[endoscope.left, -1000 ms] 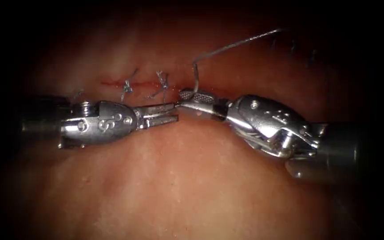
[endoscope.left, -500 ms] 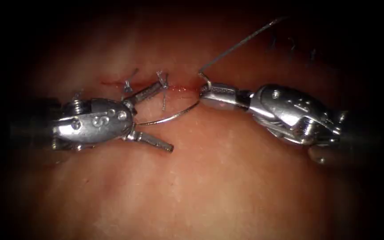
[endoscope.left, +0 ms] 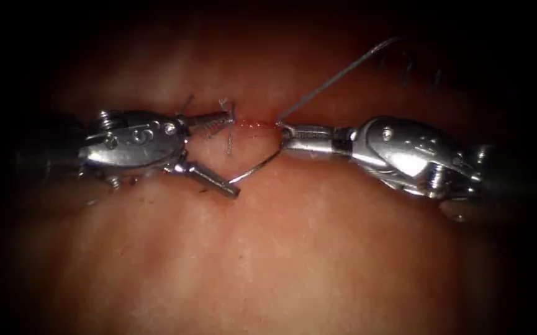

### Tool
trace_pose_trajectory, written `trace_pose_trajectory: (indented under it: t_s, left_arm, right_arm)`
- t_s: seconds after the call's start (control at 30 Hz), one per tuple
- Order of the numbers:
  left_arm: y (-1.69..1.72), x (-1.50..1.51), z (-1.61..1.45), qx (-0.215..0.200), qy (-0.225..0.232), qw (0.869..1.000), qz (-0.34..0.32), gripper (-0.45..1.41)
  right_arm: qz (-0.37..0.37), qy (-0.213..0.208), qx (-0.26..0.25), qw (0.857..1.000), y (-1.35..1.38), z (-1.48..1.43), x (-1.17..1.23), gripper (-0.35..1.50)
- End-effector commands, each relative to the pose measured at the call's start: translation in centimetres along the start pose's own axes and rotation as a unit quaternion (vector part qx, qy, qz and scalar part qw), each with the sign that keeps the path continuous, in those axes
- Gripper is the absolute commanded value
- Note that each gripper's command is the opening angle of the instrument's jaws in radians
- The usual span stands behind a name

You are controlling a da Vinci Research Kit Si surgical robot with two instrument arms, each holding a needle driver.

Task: Wound Closure

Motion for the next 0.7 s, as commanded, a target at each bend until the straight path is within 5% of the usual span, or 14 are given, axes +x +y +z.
trace_pose_trajectory:
  t_s: [0.03,0.37,0.7]
  left_arm:
    - [-0.07,0.0,0.08,-0.024,-0.004,1.0,-0.011,0.93]
    - [-0.12,-0.11,0.22,-0.117,-0.036,0.992,-0.03,0.71]
    - [-0.14,-0.21,0.42,-0.15,-0.052,0.987,-0.022,0.64]
  right_arm:
    - [-0.028,-0.006,0.017,0.999,0.01,0.09,-0.02,-0.35]
    - [-0.12,0.003,0.046,0.992,-0.08,0.17,0.08,-0.35]
    - [-0.144,0.009,0.048,0.988,-0.12,0.19,0.2,-0.35]
